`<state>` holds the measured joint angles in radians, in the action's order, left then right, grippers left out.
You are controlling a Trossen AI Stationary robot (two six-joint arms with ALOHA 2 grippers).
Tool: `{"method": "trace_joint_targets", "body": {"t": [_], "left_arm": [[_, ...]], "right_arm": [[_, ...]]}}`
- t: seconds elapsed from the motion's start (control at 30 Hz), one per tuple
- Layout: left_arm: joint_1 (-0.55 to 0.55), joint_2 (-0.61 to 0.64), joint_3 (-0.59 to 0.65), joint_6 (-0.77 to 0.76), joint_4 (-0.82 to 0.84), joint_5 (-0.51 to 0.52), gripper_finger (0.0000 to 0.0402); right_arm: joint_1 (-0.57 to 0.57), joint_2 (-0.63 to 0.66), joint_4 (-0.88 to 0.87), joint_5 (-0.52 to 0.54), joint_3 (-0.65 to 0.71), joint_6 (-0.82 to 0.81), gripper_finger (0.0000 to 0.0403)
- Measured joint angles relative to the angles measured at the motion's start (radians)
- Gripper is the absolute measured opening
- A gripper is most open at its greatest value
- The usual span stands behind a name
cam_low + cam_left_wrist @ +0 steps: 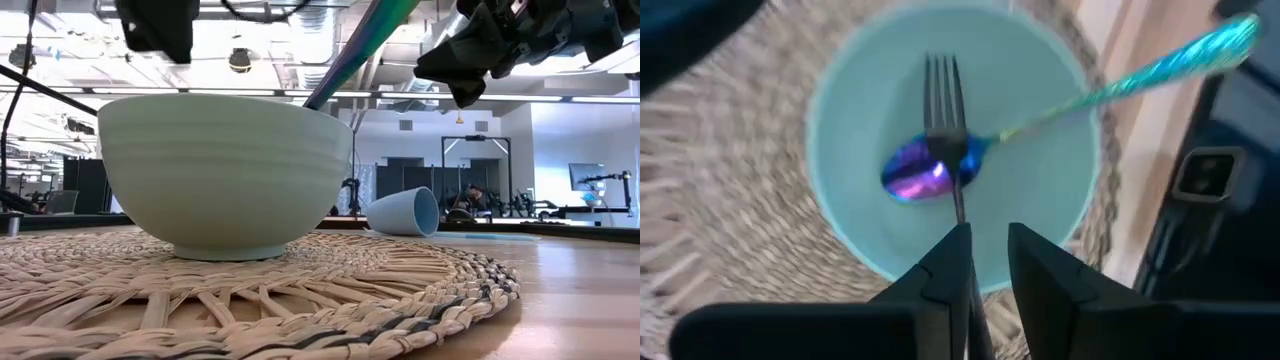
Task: Pick & Place Utensil
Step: Put the blue cup on the top right of the woven placemat
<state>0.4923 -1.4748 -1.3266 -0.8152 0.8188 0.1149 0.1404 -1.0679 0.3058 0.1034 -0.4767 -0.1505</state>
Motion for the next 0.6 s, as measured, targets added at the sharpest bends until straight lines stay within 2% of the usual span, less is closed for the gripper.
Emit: {"method": "trace_joint_targets", "body": {"t": [0.17, 0.3, 0.43, 0.6], "left_arm": [[-0.013, 0.101, 0.000, 0.089, -0.009, 0.141, 0.0070], [-0.018, 0.165, 0.000, 0.203, -0.013, 0.355, 0.0070], [-0.018, 0.197, 0.000, 0.256, -0.013, 0.548, 0.0070], [-0.018, 0.207, 0.000, 0.262, -0.012, 0.656, 0.0070]], "right_arm": [[-0.025, 0.000, -0.008, 0.035, 0.000, -0.081, 0.0068], [-0.065, 0.000, -0.052, 0.128, 0.000, -0.182, 0.0068], [-0.105, 0.000, -0.151, 0.230, 0.004, -0.342, 0.0068], [-0.149, -0.001, -0.260, 0.299, 0.026, -0.529, 0.0068]]}}
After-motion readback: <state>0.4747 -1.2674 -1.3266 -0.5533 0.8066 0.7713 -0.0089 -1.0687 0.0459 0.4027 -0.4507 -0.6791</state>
